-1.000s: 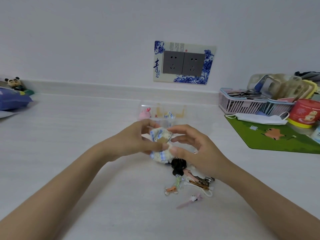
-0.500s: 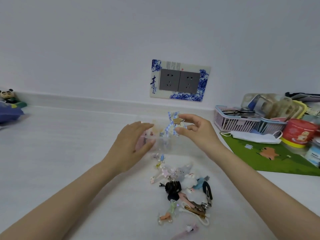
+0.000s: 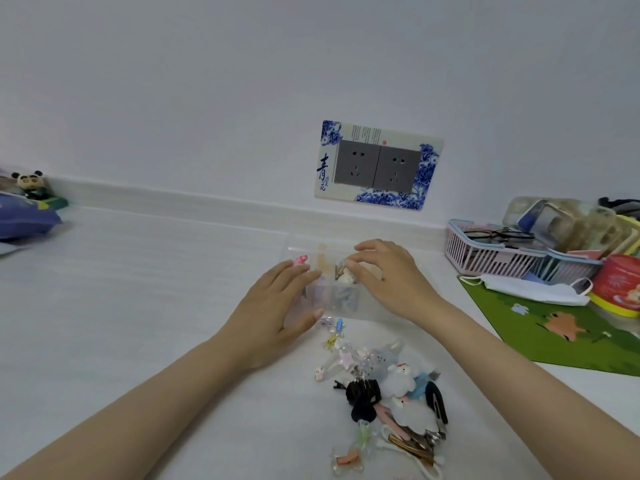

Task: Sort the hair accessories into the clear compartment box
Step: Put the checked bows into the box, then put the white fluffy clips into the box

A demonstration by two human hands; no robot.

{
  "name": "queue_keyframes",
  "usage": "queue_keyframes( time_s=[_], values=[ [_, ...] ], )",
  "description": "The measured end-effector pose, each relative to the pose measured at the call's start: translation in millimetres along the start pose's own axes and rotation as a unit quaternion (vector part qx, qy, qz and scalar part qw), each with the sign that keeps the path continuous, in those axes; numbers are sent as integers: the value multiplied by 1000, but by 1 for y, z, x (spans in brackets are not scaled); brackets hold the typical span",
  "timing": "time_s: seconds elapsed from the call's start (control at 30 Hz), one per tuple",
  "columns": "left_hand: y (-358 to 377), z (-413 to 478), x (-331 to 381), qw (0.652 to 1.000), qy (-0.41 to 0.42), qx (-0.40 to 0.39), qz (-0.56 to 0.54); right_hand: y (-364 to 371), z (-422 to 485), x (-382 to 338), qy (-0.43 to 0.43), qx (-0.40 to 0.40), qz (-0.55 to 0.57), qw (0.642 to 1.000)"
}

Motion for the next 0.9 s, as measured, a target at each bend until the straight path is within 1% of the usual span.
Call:
queue_keyframes(
  time_s=[0.07, 0.17, 0.27, 0.33, 0.4, 0.47, 0.5, 0.57, 0.63, 0.7, 0.8, 0.9],
  values=[
    [1, 0, 0, 1000, -2, 0, -2, -3, -7, -1, -45, 5, -7, 999],
    [1, 1, 1, 1000, -1, -3, -7, 11, -15, -5, -91, -53, -51, 993],
    [1, -1, 2, 1000, -13, -11, -5, 17, -18, -11, -93, -84, -56, 991],
    [-1, -3, 4, 1000, -24, -8, -8, 8, -23, -13, -82, -73, -26, 994],
    [-6, -4, 16, 1000, -5, 8, -23, -10, -35, -13, -77, -28, 31, 996],
    [-11, -5, 34, 997, 22, 16, -66, -29, -54, -7, -59, 5, 110, 992],
    [-10, -6, 43, 995, 26, 4, -94, -35, -65, -3, -41, -2, 149, 988],
    [1, -9, 61, 989, 20, -50, -141, -37, -86, 5, 1, -55, 193, 980],
    [14, -13, 75, 980, 19, -100, -171, -32, -104, 16, 34, -100, 179, 978],
    [22, -17, 87, 974, 26, -126, -184, -25, -117, 30, 78, -111, 152, 979],
    [29, -19, 93, 977, 34, -137, -163, -13, -126, 45, 138, -118, 128, 975],
    [30, -19, 93, 981, 35, -135, -135, -5, -128, 44, 152, -128, 123, 972]
  ],
)
Point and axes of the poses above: each hand's wrist, its own z-axis towards the middle knuckle, its own y-axis out of the palm, x = y × z, the point moved 8 cm from there along z, towards the middle knuckle, and after that the axes turned 4 degrees about -z, right-handed, at the moved point
